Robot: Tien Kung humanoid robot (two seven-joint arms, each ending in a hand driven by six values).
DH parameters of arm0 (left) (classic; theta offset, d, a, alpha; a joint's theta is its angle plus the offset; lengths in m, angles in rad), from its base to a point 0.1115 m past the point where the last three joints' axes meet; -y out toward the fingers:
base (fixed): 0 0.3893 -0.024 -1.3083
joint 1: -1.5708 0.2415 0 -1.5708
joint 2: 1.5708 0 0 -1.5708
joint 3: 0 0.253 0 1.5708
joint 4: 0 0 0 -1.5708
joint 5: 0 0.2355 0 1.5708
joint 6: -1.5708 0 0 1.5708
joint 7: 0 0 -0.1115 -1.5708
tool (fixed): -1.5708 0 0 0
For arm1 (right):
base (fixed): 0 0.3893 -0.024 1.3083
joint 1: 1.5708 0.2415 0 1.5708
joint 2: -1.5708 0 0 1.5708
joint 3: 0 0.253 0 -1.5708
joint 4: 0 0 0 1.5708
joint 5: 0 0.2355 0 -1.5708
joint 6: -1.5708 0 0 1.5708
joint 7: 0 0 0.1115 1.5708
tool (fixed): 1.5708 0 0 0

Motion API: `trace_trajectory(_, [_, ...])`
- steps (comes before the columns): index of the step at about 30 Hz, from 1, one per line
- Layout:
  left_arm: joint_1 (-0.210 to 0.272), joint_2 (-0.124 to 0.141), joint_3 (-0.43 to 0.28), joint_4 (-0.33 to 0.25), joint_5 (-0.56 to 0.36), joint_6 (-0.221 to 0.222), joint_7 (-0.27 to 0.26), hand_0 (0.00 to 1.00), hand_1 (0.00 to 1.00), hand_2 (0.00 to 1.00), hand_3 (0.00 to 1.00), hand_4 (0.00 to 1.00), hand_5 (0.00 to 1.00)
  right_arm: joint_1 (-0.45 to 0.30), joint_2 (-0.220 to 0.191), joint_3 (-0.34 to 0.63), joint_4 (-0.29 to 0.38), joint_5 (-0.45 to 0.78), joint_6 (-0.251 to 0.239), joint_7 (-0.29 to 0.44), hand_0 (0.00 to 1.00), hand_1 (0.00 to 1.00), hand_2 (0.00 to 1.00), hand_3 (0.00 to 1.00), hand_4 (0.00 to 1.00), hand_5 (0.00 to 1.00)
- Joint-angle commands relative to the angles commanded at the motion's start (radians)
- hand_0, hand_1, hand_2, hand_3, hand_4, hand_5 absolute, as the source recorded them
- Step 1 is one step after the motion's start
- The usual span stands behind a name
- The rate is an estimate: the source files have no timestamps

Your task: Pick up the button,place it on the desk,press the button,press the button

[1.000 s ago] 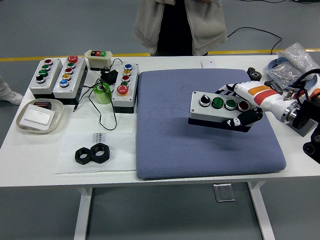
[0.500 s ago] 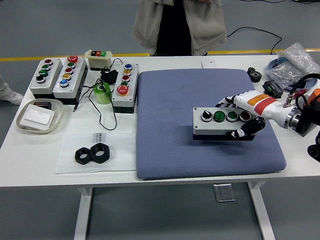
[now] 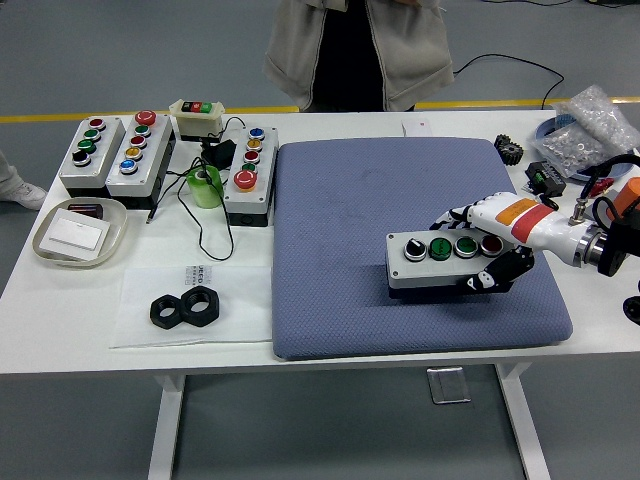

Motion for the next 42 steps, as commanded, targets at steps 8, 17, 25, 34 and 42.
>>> trace_trajectory(8, [-0.002, -0.001, 0.002, 0.000, -0.002, 0.000, 0.000, 0.725, 0.832, 0.881, 0.832, 0.647, 0.998, -0.002, 0.018, 0.005, -0.018, -0.003, 0.011, -0.013, 0.425, 0.439, 0.492, 0.695, 0.885, 0.002])
trace_trajectory(17, [-0.003, -0.001, 0.003, 0.000, -0.004, -0.001, 0.000, 0.726, 0.832, 0.882, 0.831, 0.646, 0.998, -0.004, 0.024, 0.000, -0.028, -0.009, 0.014, -0.022, 0.538, 0.521, 0.568, 0.767, 0.882, 0.002])
trace_trajectory(25, [-0.003, -0.001, 0.002, -0.001, -0.002, -0.001, 0.000, 0.727, 0.833, 0.882, 0.831, 0.646, 0.998, -0.003, 0.030, -0.009, -0.041, -0.015, 0.007, -0.025, 0.599, 0.547, 0.591, 0.803, 0.881, 0.002])
trace_trajectory(34, [-0.005, 0.000, 0.004, -0.001, -0.004, -0.001, 0.000, 0.727, 0.832, 0.882, 0.831, 0.646, 0.998, -0.002, 0.030, -0.014, -0.044, -0.023, 0.017, -0.032, 0.754, 0.671, 0.700, 0.838, 0.893, 0.002])
trace_trajectory(42, [-0.005, 0.000, 0.004, -0.001, -0.005, -0.001, 0.000, 0.726, 0.831, 0.881, 0.831, 0.646, 0.998, -0.001, 0.028, -0.014, -0.045, -0.030, 0.023, -0.037, 0.897, 0.800, 0.867, 0.921, 0.914, 0.002])
